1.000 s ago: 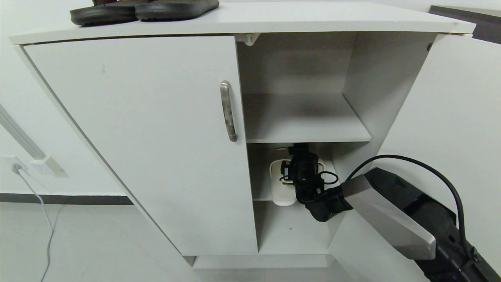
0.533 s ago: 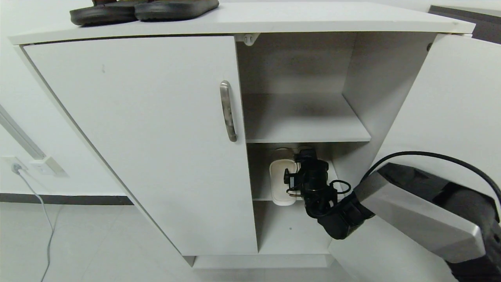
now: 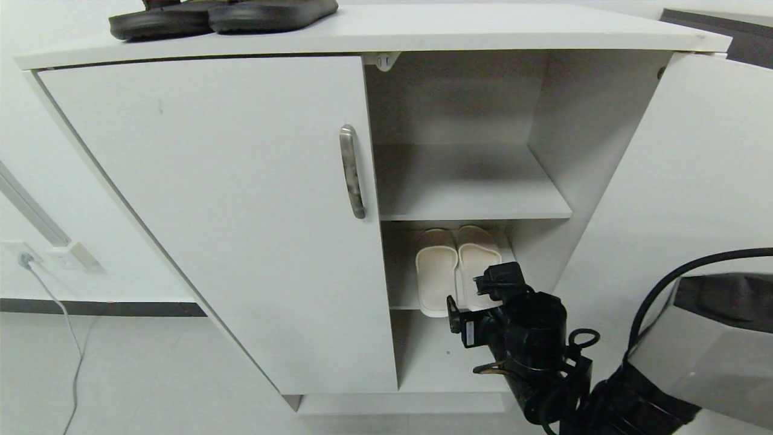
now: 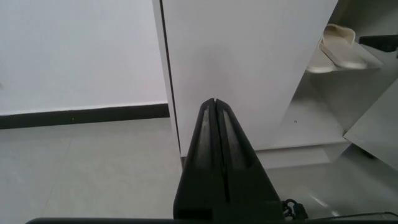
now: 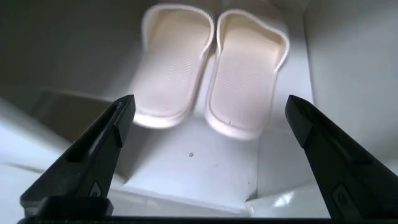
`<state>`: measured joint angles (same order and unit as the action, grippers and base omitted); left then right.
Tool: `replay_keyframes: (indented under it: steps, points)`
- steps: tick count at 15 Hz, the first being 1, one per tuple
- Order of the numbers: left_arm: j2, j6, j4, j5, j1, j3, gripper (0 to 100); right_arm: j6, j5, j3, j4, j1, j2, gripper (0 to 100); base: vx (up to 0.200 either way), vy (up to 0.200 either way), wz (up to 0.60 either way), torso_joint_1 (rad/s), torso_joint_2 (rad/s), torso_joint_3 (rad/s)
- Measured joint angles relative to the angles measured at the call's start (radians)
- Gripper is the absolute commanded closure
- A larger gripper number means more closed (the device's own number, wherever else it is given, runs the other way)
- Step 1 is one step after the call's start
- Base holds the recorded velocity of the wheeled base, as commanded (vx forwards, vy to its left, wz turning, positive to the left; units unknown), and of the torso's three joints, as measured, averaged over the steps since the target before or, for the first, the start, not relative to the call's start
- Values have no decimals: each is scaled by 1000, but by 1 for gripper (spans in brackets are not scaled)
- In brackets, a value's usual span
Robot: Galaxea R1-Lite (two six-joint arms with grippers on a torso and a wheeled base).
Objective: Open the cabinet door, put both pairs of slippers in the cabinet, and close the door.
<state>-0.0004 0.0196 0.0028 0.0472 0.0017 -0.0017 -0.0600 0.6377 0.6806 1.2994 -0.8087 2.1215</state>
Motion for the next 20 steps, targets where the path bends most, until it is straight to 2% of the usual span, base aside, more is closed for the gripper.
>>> replay_keyframes:
  steps: [5,15,20]
  points:
    - [0,-3,0,-1,-1,0,100,0,2,-45,6,-18,-55,0,-200,0,0,-1,1,0]
    - [0,-1,0,0,0,0,100,2,2,-69,38,-20,-71,0,0,0,0,0,0,0]
    - [0,0,0,0,0,0,100,2,2,-66,38,-19,-71,0,0,0,0,0,3,166]
